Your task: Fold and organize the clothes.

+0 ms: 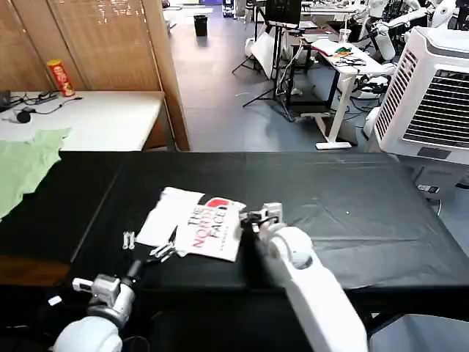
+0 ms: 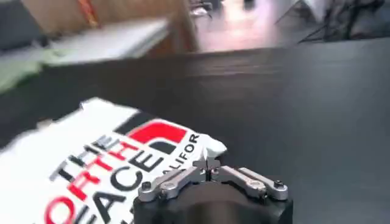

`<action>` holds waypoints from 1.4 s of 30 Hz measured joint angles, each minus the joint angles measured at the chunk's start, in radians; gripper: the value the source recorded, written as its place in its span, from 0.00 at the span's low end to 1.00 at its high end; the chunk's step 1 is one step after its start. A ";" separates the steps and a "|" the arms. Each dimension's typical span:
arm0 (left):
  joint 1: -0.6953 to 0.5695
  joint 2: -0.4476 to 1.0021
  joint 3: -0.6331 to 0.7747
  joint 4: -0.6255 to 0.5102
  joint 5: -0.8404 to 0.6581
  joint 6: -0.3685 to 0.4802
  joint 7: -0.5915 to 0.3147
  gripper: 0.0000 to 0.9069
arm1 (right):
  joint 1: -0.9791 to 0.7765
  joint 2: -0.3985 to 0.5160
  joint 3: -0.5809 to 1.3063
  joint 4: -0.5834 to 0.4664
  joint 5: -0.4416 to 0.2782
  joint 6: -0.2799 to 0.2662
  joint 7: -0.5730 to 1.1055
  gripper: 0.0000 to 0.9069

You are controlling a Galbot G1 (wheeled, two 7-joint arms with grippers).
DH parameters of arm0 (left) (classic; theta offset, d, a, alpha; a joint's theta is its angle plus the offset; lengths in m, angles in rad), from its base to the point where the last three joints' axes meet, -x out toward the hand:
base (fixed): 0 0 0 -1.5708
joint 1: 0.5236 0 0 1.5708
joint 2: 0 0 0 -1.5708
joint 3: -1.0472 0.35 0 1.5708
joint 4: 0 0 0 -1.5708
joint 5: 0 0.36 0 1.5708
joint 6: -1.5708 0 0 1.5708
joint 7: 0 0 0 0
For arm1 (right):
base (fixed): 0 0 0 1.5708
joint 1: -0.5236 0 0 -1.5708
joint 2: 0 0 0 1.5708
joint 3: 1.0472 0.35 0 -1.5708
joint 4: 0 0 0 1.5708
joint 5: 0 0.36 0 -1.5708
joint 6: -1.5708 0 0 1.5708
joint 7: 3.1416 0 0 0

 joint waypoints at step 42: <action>0.300 -0.016 -0.071 -0.027 -0.146 -0.150 -0.176 0.97 | -1.051 -0.157 0.224 0.668 -0.342 0.624 0.199 0.97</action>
